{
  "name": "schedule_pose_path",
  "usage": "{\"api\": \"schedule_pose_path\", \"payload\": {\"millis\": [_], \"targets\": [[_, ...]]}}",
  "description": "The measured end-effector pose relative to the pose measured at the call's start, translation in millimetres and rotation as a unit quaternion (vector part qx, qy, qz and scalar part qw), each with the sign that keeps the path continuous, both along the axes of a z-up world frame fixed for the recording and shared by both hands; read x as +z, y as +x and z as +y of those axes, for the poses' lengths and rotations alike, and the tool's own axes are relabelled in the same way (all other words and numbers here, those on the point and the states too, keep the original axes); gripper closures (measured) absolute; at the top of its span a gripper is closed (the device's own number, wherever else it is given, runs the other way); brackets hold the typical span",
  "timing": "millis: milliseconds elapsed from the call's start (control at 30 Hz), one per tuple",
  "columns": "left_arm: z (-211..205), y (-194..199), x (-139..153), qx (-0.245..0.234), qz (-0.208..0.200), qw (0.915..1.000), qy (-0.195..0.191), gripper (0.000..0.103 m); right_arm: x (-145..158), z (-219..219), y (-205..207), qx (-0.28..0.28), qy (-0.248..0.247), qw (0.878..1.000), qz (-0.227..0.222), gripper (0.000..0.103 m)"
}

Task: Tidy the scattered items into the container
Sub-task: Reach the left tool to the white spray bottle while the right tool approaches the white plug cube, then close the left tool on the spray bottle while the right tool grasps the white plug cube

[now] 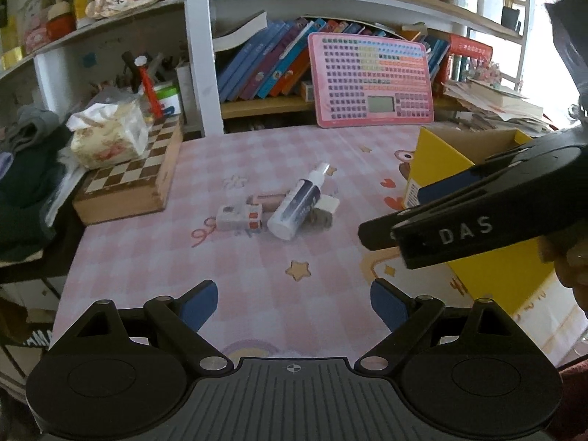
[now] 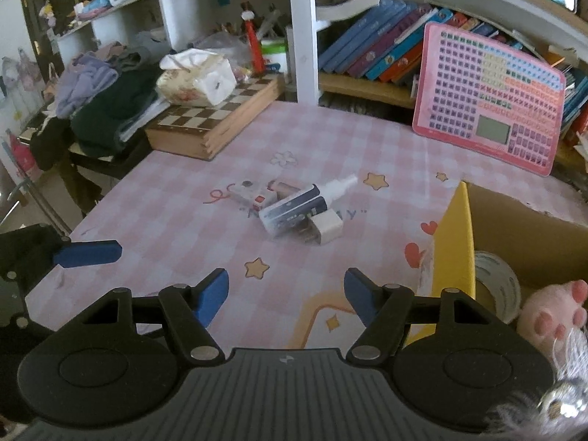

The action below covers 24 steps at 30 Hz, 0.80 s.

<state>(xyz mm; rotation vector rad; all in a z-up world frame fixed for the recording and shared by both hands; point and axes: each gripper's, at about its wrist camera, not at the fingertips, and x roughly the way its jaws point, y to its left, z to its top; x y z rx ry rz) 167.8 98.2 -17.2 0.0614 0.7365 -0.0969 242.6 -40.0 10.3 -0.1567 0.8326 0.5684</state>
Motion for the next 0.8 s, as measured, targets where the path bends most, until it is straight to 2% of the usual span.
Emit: {"api": "schedule_pose_path", "payload": {"millis": [233,333,533,733,800], "targets": [[3,41,-10,0.007,0.004,0.9999,0.008,0.012,-7,9,51,-0.037,0.026,0.998,0.051,0.048],[5,60,-15,0.003,0.005,0.9999,0.010,0.013,-10,13,66,-0.051,0.029,0.996,0.061,0.048],[5,92,-30,-0.016,0.017,0.9997,0.011,0.023,-14,25,84,-0.061,0.001,0.998,0.032,0.048],[4,113,-44,-0.034,0.034,0.9988,0.001,0.036,-19,27,97,-0.068,-0.004,0.997,0.037,0.048],[5,120,-47,-0.035,0.038,0.9986,-0.006,0.044,-23,27,100,-0.069,-0.009,0.997,0.041,0.048]]}}
